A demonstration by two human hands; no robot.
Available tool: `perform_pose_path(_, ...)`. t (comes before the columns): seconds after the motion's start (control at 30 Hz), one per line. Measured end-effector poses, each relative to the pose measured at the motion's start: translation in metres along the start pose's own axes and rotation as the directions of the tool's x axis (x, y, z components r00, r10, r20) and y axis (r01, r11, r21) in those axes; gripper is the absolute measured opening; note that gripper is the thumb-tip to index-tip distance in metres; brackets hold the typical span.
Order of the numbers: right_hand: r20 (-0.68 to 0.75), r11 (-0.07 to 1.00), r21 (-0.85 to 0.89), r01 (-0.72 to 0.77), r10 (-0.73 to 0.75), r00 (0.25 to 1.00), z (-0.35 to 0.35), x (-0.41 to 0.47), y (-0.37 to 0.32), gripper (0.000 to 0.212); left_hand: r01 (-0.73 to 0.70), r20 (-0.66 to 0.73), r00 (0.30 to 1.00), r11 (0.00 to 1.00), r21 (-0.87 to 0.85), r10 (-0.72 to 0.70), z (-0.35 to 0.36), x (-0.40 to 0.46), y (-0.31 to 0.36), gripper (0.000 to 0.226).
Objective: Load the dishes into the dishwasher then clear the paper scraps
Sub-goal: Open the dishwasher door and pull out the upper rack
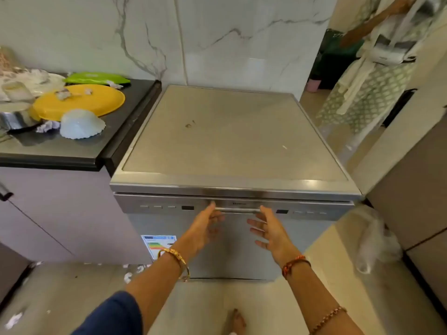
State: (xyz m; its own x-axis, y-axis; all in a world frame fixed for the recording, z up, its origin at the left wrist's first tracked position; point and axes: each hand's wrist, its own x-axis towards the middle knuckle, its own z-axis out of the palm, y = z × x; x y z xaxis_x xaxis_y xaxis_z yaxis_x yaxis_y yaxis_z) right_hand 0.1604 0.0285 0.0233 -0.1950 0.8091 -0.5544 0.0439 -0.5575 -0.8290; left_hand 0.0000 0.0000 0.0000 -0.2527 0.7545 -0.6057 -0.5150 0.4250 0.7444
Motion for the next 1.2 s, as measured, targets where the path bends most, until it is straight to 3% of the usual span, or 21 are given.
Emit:
perform_pose_path(0.07, -0.003, 0.998, -0.050, 0.023, -0.023, 1.000, -0.001, 0.002, 0.004, 0.035, 0.085, 0.012, 0.996, 0.979, -0.184, -0.084, -0.002, 0.004, -0.001, 0.036)
perform_pose_path(0.13, 0.017, 1.000, -0.020, 0.017, -0.017, 1.000, 0.002, 0.007, 0.008, 0.039, 0.060, -0.002, 0.998, 0.966, -0.252, -0.062, -0.003, 0.007, 0.000, 0.033)
perform_pose_path(0.23, 0.042, 0.976, 0.217, -0.025, 0.016, 0.999, 0.015, 0.021, 0.000, 0.027, 0.017, -0.029, 0.999, 0.931, -0.365, -0.029, 0.006, 0.010, 0.004, 0.029)
perform_pose_path(0.3, 0.049, 0.932, 0.361, -0.039, 0.023, 0.999, 0.029, 0.027, -0.010, 0.017, -0.014, -0.058, 0.998, 0.918, -0.396, -0.010, 0.011, 0.008, 0.008, 0.030)
perform_pose_path(0.43, 0.025, 0.925, 0.374, -0.070, 0.066, 0.998, 0.042, 0.040, -0.009, 0.022, -0.018, -0.039, 0.999, 0.926, -0.377, 0.003, 0.007, 0.009, 0.006, 0.040)
perform_pose_path(0.6, -0.100, 0.969, 0.245, -0.015, 0.040, 0.994, 0.046, 0.047, -0.005, 0.035, -0.084, -0.042, 0.996, 0.946, -0.314, 0.075, 0.011, 0.006, -0.003, 0.047)
perform_pose_path(0.83, -0.210, 0.931, 0.364, 0.003, 0.079, 0.975, 0.045, 0.033, 0.014, 0.068, -0.086, -0.215, 0.975, 0.992, -0.092, 0.065, 0.007, -0.008, -0.013, 0.037)
perform_pose_path(1.0, -0.325, 0.943, 0.330, 0.051, 0.063, 0.944, 0.039, -0.007, 0.059, 0.058, -0.059, -0.289, 0.956, 0.998, -0.022, 0.050, -0.005, -0.044, -0.052, 0.029)
perform_pose_path(1.07, -0.427, 0.962, 0.268, 0.051, 0.071, 0.901, 0.031, -0.027, 0.073, 0.061, -0.062, -0.305, 0.950, 0.998, 0.012, 0.063, -0.012, -0.060, -0.064, 0.033)
perform_pose_path(1.13, -0.561, 0.985, 0.170, 0.015, 0.084, 0.824, 0.025, -0.049, 0.085, 0.087, -0.054, -0.371, 0.925, 0.995, 0.086, 0.082, -0.021, -0.074, -0.079, 0.053)
perform_pose_path(1.2, -0.686, 0.999, -0.032, 0.006, -0.026, 0.727, 0.023, -0.070, 0.094, 0.105, 0.004, -0.517, 0.850, 0.982, 0.191, 0.097, -0.028, -0.090, -0.094, 0.079)
